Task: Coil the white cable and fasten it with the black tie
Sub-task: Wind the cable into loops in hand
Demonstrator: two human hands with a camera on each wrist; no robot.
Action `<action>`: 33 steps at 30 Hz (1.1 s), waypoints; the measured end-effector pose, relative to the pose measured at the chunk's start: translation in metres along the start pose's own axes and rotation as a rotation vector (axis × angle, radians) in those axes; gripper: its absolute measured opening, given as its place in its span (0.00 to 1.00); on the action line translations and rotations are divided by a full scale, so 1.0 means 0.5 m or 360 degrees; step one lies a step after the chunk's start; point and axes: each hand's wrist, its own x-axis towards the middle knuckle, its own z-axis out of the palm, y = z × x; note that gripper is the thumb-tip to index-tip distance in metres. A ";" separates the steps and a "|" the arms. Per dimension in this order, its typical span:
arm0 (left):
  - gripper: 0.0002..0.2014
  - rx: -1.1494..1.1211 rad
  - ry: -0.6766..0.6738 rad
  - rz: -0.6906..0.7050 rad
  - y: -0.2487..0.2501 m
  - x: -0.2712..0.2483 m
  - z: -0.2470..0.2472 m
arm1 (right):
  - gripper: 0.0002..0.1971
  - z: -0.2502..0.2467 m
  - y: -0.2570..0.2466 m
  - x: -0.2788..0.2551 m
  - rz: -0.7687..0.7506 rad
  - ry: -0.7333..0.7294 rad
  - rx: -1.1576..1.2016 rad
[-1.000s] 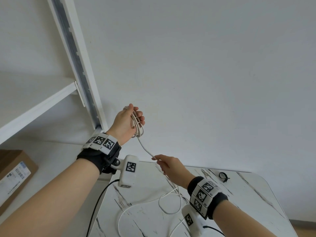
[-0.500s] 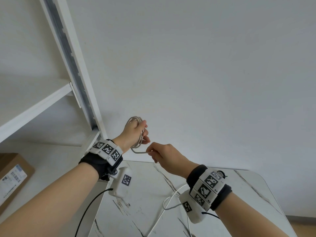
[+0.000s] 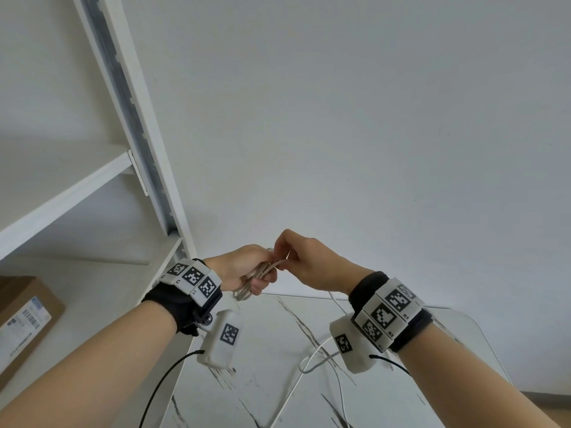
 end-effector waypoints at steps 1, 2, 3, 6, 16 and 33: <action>0.17 -0.0041 -0.0040 -0.0032 -0.001 -0.002 -0.003 | 0.05 -0.005 0.005 0.000 0.0013 0.0020 -0.0026; 0.18 -0.0070 -0.0071 -0.0066 -0.003 -0.005 -0.005 | 0.04 -0.008 0.008 0.001 0.0022 0.0039 -0.0061; 0.19 -0.0086 -0.0100 -0.0099 -0.004 -0.007 -0.006 | 0.04 -0.011 0.012 0.001 0.0029 0.0056 -0.0095; 0.21 -0.0081 -0.0199 -0.0153 -0.004 -0.017 -0.003 | 0.08 -0.011 0.022 0.002 0.0031 0.0103 -0.0217; 0.17 -0.0348 -0.0479 0.0089 0.015 -0.056 -0.017 | 0.08 0.023 0.079 0.009 0.0159 0.0345 -0.0087; 0.17 -0.1326 -0.0095 0.0669 0.075 -0.033 -0.027 | 0.14 0.125 0.112 0.026 0.0647 0.0245 0.0594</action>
